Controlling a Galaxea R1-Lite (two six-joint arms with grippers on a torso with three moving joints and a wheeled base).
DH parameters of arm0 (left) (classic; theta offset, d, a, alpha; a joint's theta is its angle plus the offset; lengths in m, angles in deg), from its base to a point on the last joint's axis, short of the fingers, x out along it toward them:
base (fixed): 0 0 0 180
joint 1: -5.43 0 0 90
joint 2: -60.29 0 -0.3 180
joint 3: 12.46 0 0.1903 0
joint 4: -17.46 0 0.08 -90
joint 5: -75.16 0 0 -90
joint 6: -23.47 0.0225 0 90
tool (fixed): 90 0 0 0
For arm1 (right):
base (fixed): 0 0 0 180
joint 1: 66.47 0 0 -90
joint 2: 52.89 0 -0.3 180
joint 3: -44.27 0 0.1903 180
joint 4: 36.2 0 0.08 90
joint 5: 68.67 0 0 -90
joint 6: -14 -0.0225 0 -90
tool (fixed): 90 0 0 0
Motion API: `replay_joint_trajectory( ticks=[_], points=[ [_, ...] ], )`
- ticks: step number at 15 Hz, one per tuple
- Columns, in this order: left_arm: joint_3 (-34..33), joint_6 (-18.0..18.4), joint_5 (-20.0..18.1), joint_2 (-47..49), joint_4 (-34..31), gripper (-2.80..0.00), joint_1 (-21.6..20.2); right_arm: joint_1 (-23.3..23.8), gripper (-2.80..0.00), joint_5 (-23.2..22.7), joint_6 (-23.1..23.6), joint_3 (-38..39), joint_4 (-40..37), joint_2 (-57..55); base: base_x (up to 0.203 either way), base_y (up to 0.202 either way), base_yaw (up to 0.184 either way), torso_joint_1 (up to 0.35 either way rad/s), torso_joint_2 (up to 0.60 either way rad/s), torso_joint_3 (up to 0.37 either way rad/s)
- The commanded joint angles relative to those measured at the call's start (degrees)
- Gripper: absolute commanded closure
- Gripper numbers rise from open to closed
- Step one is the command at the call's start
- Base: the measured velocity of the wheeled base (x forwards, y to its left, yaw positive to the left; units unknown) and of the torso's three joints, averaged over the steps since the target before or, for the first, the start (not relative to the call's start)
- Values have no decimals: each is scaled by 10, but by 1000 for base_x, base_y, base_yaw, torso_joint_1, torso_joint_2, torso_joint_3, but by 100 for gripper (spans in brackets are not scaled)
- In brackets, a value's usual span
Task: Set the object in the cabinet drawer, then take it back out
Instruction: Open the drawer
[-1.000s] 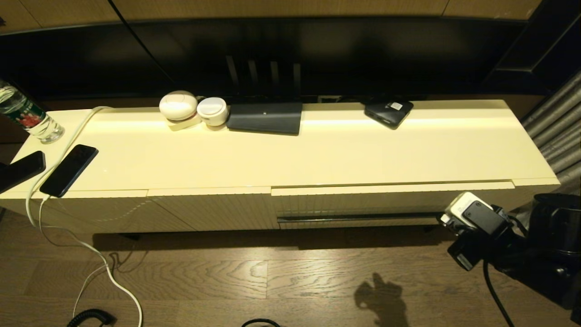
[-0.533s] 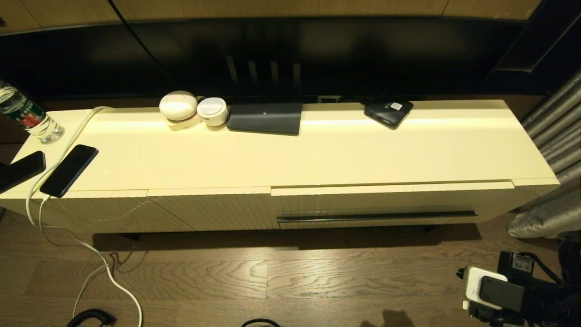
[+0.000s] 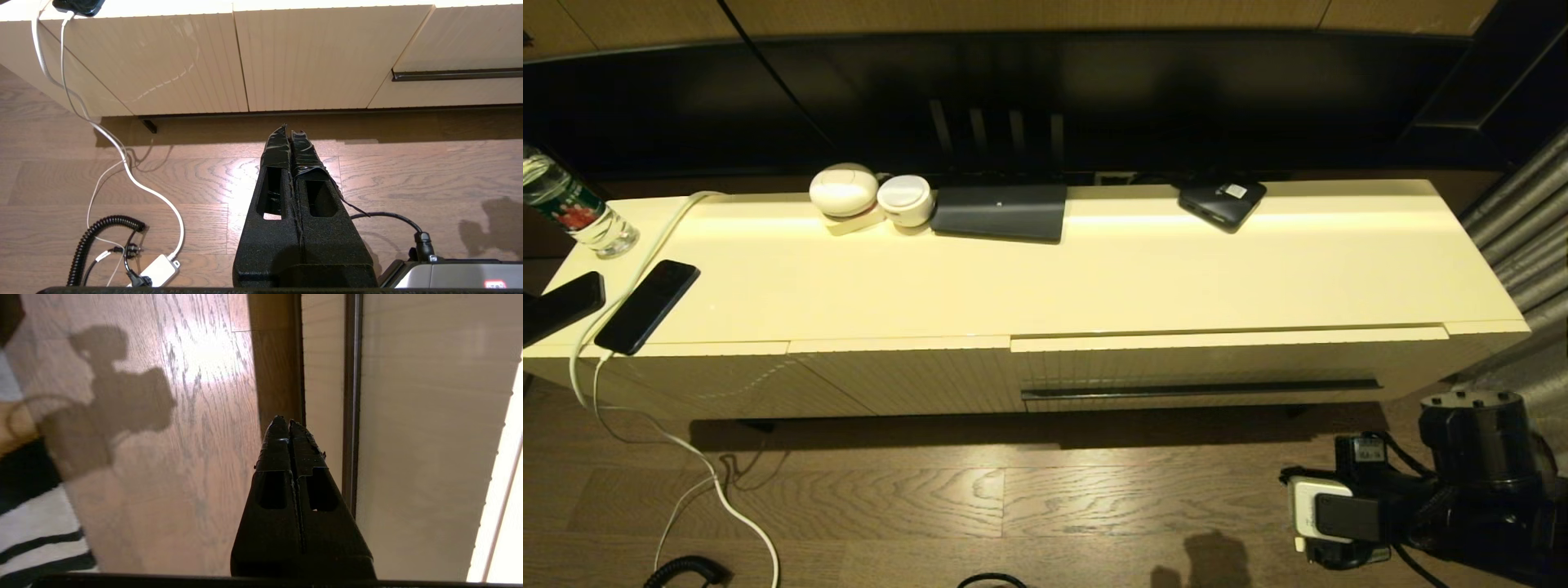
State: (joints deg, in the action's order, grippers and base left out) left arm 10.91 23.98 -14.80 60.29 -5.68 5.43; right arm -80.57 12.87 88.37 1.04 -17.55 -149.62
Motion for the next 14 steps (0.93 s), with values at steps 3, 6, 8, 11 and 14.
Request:
replay_joint_trajectory(
  ticks=[3,6,8,11,14],
  points=[
    [-1,0,0,0,0,0,0,11,0,-4,44,7,56,-101,0,0,0,0,0,0],
    [-1,0,0,0,0,0,0,12,0,-15,48,-3,77,-135,0,0,0,0,0,0],
    [-2,0,0,0,0,0,0,13,0,-35,49,-18,76,-151,0,0,0,0,0,0],
    [-1,0,0,0,0,0,0,14,0,-52,52,-32,75,-169,0,0,0,0,0,0],
    [-1,0,0,0,0,0,0,15,0,-39,70,-32,79,-163,0,0,0,0,0,0]
  ],
)
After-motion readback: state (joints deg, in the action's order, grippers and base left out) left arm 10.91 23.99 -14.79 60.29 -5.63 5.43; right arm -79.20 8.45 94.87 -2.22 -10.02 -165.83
